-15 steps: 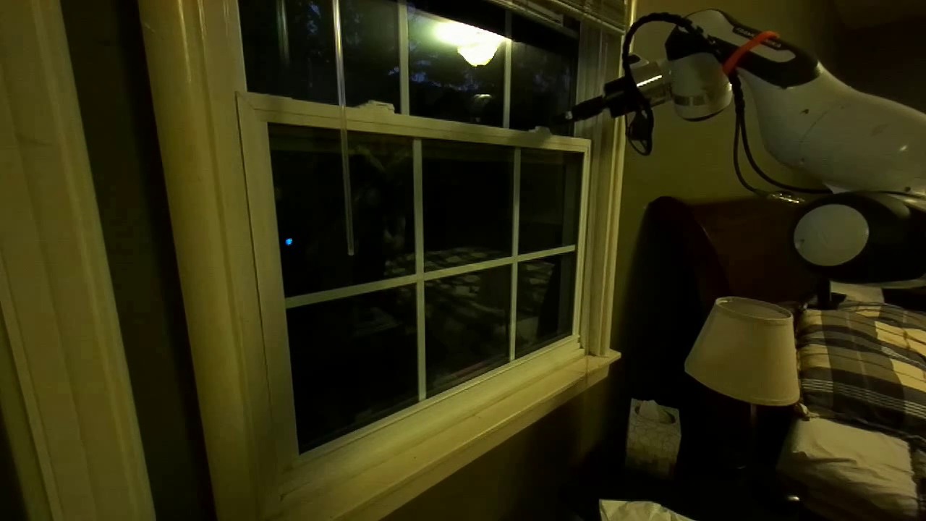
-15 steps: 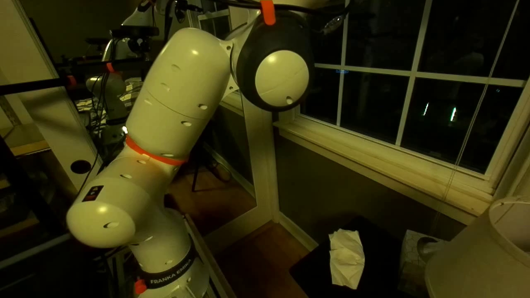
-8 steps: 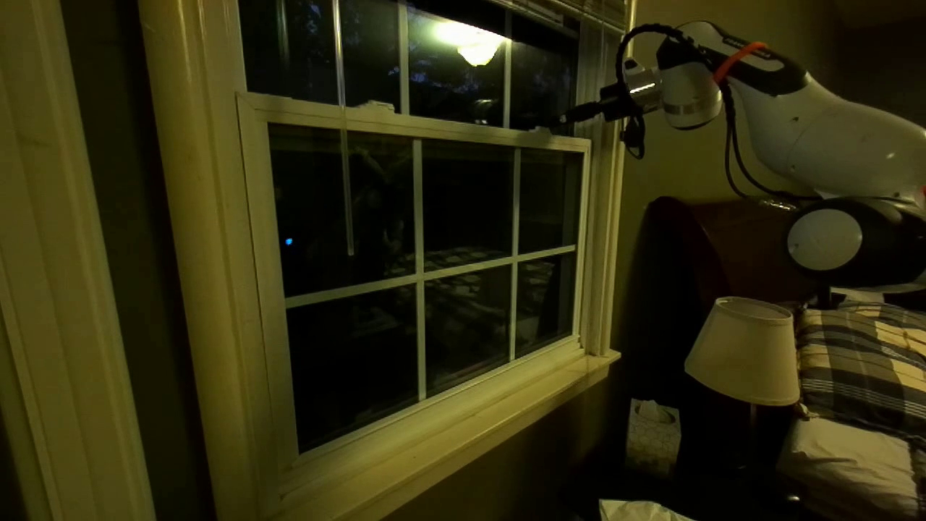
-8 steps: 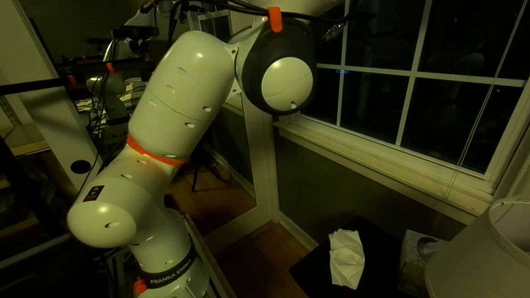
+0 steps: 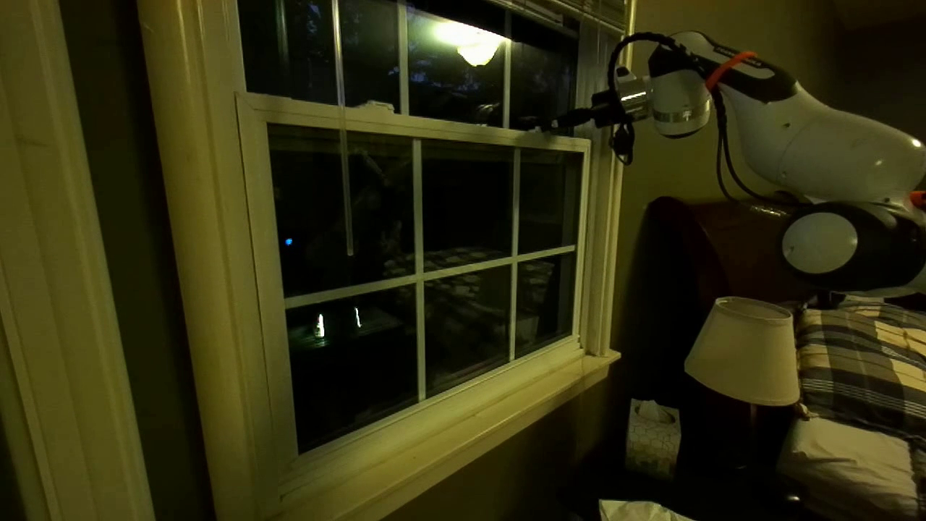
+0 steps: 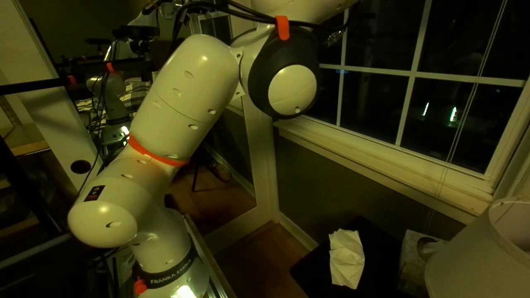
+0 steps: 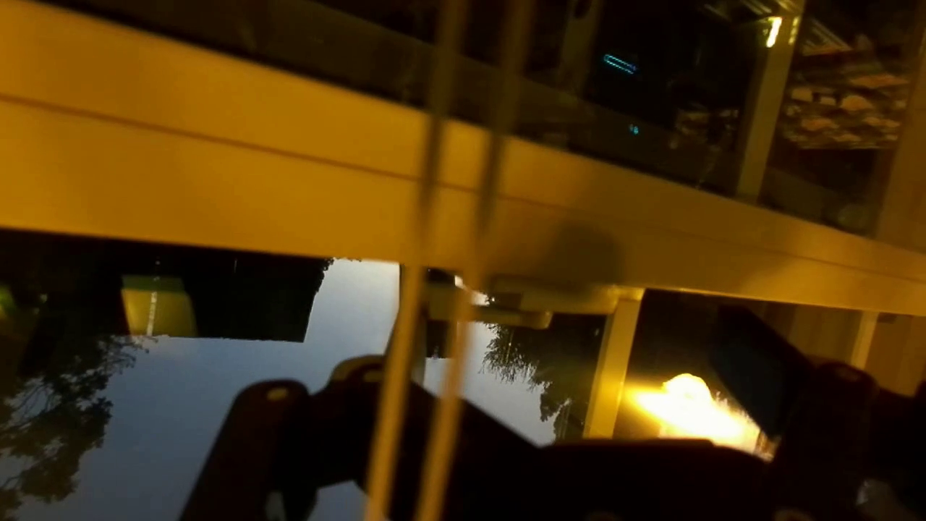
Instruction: Push the right lock on the window to the left.
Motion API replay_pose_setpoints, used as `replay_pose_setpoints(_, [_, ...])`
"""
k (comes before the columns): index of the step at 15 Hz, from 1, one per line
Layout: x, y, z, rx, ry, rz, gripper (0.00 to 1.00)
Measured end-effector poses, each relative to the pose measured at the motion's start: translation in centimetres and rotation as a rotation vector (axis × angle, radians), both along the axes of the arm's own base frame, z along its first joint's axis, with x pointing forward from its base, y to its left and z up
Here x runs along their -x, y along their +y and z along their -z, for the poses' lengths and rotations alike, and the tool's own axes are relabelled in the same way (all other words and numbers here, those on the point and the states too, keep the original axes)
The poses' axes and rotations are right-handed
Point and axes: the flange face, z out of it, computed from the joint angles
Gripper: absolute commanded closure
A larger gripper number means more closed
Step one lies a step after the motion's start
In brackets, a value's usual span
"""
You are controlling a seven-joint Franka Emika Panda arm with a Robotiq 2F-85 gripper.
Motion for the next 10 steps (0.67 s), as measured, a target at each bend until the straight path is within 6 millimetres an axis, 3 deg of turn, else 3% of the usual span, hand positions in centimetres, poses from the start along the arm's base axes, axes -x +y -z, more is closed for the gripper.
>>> replay_pose_setpoints(6, [1.0,-0.3,-0.4,-0.002,0.041,-0.038,0.0])
replay_pose_setpoints(10, [2.4,2.2,-0.9,-0.012,0.141,-0.187,0.0])
